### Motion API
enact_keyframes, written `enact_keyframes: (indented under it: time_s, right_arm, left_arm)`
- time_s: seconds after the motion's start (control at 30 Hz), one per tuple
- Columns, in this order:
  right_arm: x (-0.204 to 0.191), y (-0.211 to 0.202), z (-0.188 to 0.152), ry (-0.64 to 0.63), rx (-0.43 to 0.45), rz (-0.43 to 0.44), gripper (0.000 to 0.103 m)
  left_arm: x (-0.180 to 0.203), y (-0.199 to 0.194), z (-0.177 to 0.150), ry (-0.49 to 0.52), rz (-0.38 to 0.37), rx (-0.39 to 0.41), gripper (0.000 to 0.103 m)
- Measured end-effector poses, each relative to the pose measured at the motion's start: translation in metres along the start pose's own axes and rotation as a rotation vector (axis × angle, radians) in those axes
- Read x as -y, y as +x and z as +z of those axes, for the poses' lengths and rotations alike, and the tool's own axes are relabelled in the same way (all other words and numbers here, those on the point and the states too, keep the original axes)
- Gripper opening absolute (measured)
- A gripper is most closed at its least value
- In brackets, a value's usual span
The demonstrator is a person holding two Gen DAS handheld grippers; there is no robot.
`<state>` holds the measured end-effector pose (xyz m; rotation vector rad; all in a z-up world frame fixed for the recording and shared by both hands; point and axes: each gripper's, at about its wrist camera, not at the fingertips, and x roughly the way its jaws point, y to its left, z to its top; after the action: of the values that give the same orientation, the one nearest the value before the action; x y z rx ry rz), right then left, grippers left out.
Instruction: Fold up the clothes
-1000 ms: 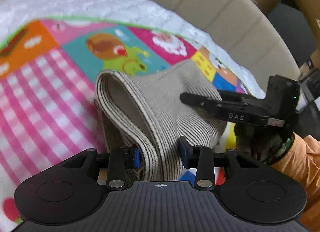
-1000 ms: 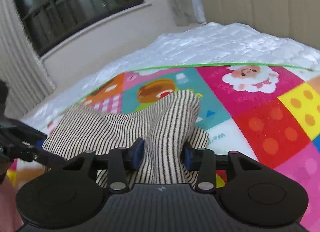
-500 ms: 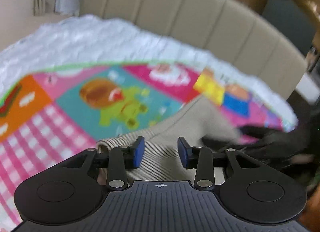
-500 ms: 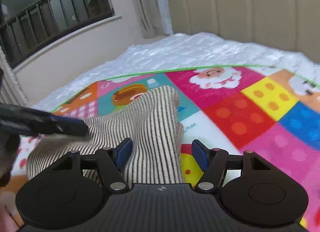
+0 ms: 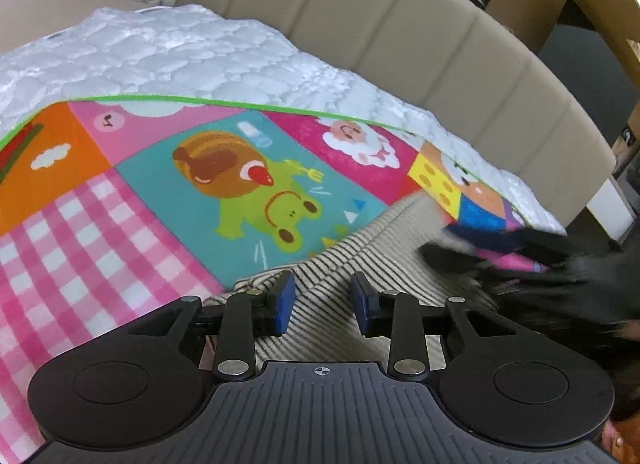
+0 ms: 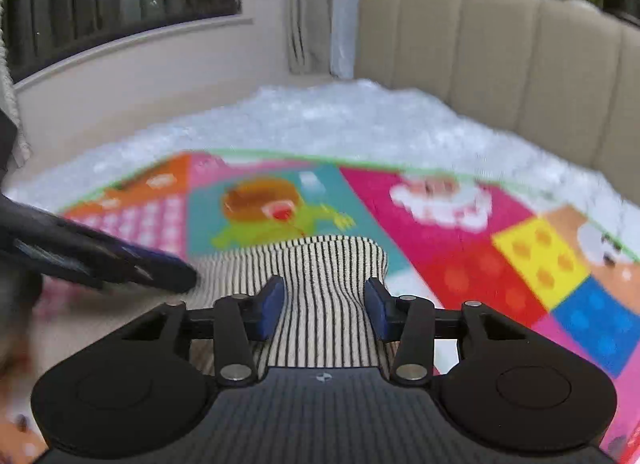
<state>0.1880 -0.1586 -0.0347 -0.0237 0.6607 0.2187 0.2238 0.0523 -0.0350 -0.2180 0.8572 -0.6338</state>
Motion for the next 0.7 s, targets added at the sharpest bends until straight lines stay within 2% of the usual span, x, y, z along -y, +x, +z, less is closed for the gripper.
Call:
enact_keyframes:
  time_s: [0.03, 0.1, 0.33, 0.43, 0.57, 0.63, 0.7]
  right_arm:
    - [0.005, 0.000, -0.001, 0.037, -0.004, 0.005, 0.056]
    - [0.009, -0.004, -0.002, 0.076, -0.012, 0.014, 0.056]
    - [-0.011, -0.033, -0.002, -0.013, -0.008, -0.040, 0.058]
    - [-0.019, -0.053, -0.004, -0.027, 0.032, -0.051, 0.058]
    - [-0.029, -0.086, -0.009, -0.025, 0.145, -0.022, 0.058]
    - [-0.031, -0.091, -0.012, -0.006, 0.142, 0.029, 0.058]
    - [-0.035, -0.078, -0.019, -0.008, 0.055, 0.056, 0.058]
  left_arm:
    - [-0.001, 0.000, 0.000, -0.004, -0.006, 0.002, 0.035]
    - [-0.002, 0.000, 0.000, -0.009, -0.015, 0.003, 0.035]
    - [-0.004, 0.000, -0.002, -0.029, -0.043, 0.004, 0.043]
    - [-0.002, 0.000, -0.003, -0.022, -0.038, 0.004, 0.045]
    - [-0.003, 0.000, -0.003, -0.026, -0.035, 0.004, 0.045]
    - [-0.003, 0.000, -0.004, -0.025, -0.034, 0.006, 0.045]
    - [-0.003, 0.001, -0.004, -0.024, -0.033, 0.007, 0.045]
